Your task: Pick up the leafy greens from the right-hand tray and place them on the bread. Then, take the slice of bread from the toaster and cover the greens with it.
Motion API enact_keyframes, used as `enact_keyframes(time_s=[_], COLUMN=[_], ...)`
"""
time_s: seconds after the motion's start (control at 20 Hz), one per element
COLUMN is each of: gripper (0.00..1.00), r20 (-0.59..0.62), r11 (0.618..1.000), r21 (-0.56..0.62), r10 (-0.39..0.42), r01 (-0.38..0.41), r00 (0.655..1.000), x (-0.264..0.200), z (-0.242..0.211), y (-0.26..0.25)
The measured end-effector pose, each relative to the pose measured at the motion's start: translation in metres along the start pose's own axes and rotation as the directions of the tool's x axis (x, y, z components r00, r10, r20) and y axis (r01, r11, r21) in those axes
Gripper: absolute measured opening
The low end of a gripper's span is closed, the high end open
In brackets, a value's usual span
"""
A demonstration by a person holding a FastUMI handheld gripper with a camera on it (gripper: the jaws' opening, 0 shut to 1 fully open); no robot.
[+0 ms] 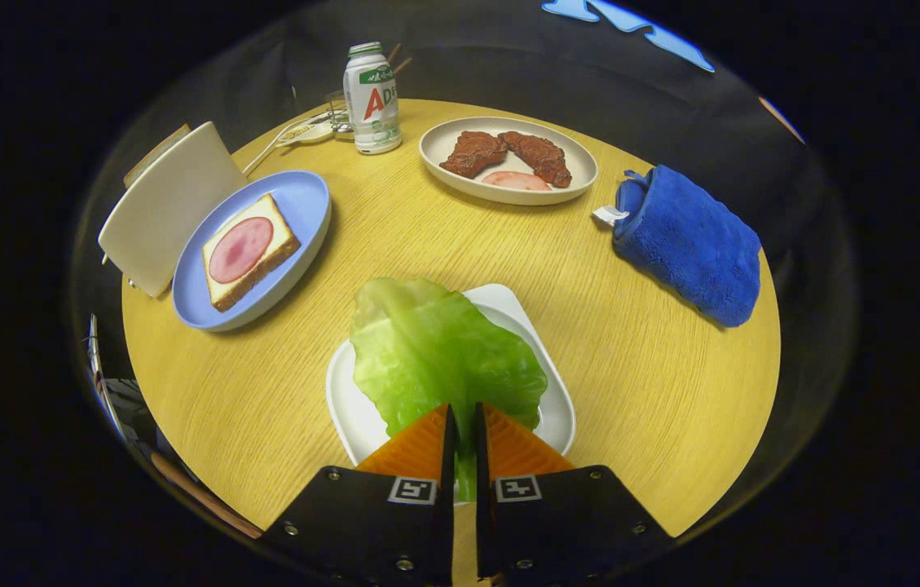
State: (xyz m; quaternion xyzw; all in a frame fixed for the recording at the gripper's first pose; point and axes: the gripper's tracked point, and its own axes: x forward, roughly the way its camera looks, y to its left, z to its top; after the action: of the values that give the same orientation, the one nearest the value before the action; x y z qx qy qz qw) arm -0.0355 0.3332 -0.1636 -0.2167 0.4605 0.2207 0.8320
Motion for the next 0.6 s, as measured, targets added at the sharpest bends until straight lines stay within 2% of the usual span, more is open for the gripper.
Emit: enact_keyframes(time_s=[0.05,0.4,0.6], gripper=[0.01,0.01,0.01], r20=[0.017,0.128,0.140], r11=[1.000,1.000,0.999], r21=[0.005,-0.005,-0.035], r10=[-0.002,0.013,0.029], r01=[0.002,-0.012,-0.025], r00=[1.000,0.992,0.990], x=[-0.004,-0.044,-0.056], z=[0.005,0.029,0.036], y=[-0.001,0.009,0.025])
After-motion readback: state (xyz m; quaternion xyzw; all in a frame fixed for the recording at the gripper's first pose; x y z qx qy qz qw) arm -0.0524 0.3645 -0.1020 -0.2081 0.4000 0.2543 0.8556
